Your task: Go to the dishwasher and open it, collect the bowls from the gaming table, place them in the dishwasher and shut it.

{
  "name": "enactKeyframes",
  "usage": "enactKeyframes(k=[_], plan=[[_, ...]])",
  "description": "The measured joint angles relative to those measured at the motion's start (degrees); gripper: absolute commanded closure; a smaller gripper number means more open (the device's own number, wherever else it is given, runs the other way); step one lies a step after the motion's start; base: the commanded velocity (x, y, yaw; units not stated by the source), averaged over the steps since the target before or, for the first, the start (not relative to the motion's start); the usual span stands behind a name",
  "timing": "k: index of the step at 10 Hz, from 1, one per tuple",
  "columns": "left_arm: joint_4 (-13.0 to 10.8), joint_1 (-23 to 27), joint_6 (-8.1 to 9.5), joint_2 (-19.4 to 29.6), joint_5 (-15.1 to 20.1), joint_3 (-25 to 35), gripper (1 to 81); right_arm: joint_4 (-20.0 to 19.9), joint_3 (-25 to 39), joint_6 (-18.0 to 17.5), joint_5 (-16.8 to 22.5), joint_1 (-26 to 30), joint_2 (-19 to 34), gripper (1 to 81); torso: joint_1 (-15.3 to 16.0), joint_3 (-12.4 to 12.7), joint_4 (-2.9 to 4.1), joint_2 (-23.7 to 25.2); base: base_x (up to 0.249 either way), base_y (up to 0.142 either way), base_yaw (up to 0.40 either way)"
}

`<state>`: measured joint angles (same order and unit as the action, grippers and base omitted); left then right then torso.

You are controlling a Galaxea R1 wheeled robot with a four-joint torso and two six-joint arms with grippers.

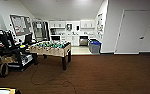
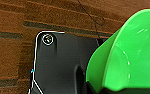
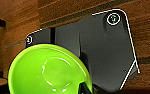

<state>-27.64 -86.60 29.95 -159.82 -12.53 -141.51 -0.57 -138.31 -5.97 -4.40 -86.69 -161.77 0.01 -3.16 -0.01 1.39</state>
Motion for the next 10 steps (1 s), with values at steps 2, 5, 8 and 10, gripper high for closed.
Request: enactKeyframes(k=[2,5,8,10], plan=[[0.0,0.3,0.00,0.0,-0.2,0.0,81.1,0.0,0.0,0.0,0.0,-0.1,0.0,81.1,0.0,0.0,0.00,0.0,0.000,0.000,0.000],[0.0,0.2,0.02,0.0,-0.2,0.0,81.1,0.0,0.0,0.0,0.0,-0.2,0.0,81.1,0.0,0.0,0.00,0.0,0.000,0.000,0.000],[0.0,0.2,0.00,0.0,-0.2,0.0,81.1,0.0,-0.1,0.0,0.0,-0.2,0.0,81.1,0.0,0.0,0.00,0.0,0.022,0.000,0.000],[0.0,-0.6,0.02,0.0,-0.1,0.0,81.1,0.0,-0.2,0.0,0.2,-0.8,-0.1,81.1,-0.1,0.0,0.00,0.1,0.106,0.000,0.000]])
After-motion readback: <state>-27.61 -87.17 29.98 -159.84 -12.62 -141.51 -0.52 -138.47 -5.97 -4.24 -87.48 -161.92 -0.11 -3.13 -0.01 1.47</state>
